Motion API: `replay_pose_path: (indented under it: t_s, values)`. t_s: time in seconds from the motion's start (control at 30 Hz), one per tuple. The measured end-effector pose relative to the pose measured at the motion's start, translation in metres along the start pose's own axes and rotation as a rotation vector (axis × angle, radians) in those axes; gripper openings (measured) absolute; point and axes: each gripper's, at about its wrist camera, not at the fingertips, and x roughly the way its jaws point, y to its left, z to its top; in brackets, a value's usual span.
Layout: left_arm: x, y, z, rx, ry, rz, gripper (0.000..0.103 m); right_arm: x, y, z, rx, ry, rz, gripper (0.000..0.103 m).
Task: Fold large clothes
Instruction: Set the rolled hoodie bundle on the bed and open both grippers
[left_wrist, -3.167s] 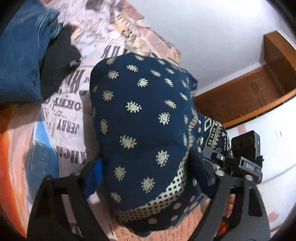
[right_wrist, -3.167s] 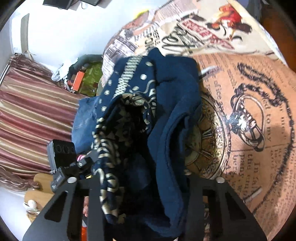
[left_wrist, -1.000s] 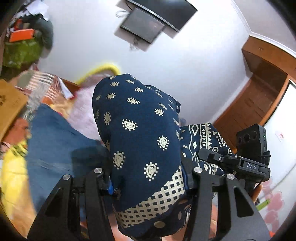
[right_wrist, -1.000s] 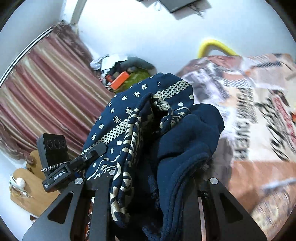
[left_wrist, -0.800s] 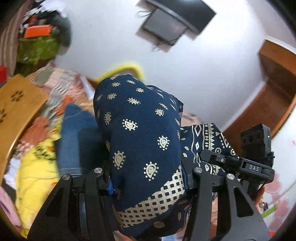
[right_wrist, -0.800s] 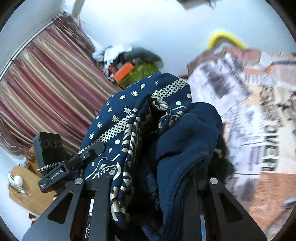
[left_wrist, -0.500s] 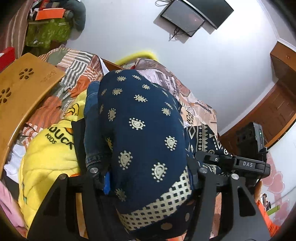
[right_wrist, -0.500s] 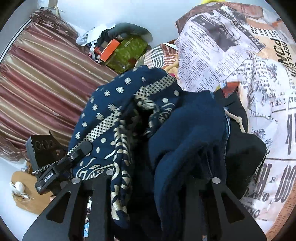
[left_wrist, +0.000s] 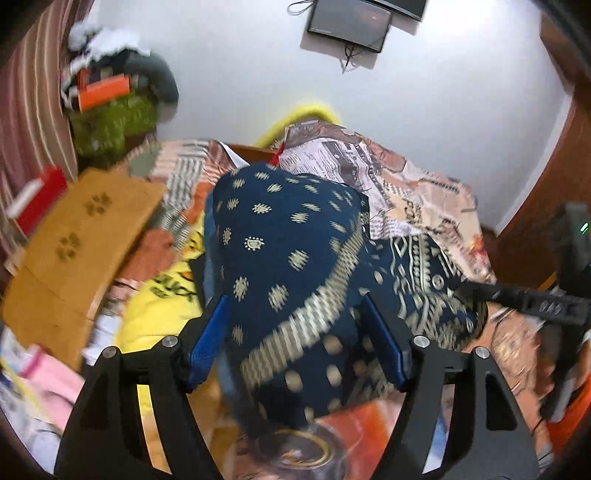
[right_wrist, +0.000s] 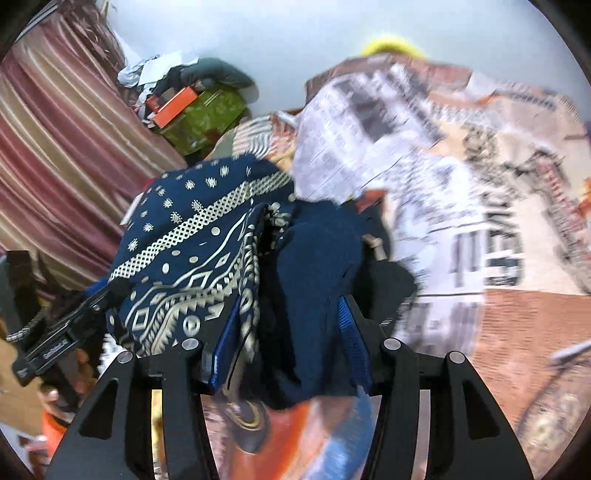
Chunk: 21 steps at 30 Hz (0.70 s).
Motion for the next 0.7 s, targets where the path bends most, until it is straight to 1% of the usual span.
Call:
replay_pose_path:
  t_s: [0.07,0.17,0.27,0.3,0.4,0.43,0.53,0.63,0.7]
  values:
    - [-0.020,-0.013,-0.003,0.056,-0.032,0.045,0.072,-0.020,0.005,-0.001,-0.036,-0.052,-0.025,0.049]
    - [-0.057,-0.032,-0.007,0.119,-0.111,0.083,0.072,-0.054,0.019,-0.005,-0.087,-0.139,-0.050,0.049]
    - [-0.097,-0.047,-0.011,0.136,-0.190,0.071,0.072,-0.095,0.040,-0.013,-0.146,-0.242,-0.049,0.049]
    - [-0.114,-0.053,-0.012,0.136,-0.226,0.061,0.072,-0.114,0.049,-0.018,-0.170,-0.292,-0.048,0.049]
    - [-0.164,-0.068,-0.016,0.127,-0.335,0.040,0.072,-0.158,0.073,-0.034,-0.228,-0.402,-0.030,0.049]
    - [-0.176,-0.072,-0.017,0.124,-0.360,0.033,0.072,-0.169,0.080,-0.040,-0.245,-0.434,-0.024,0.049]
    - [-0.227,-0.088,-0.029,0.120,-0.479,0.012,0.072,-0.206,0.099,-0.061,-0.284,-0.546,-0.011,0.049]
    - [-0.262,-0.100,-0.044,0.132,-0.562,0.009,0.072,-0.240,0.113,-0.085,-0.308,-0.646,0.013,0.049]
    - [-0.285,-0.110,-0.058,0.135,-0.618,0.006,0.072,-0.255,0.121,-0.100,-0.323,-0.693,0.022,0.049]
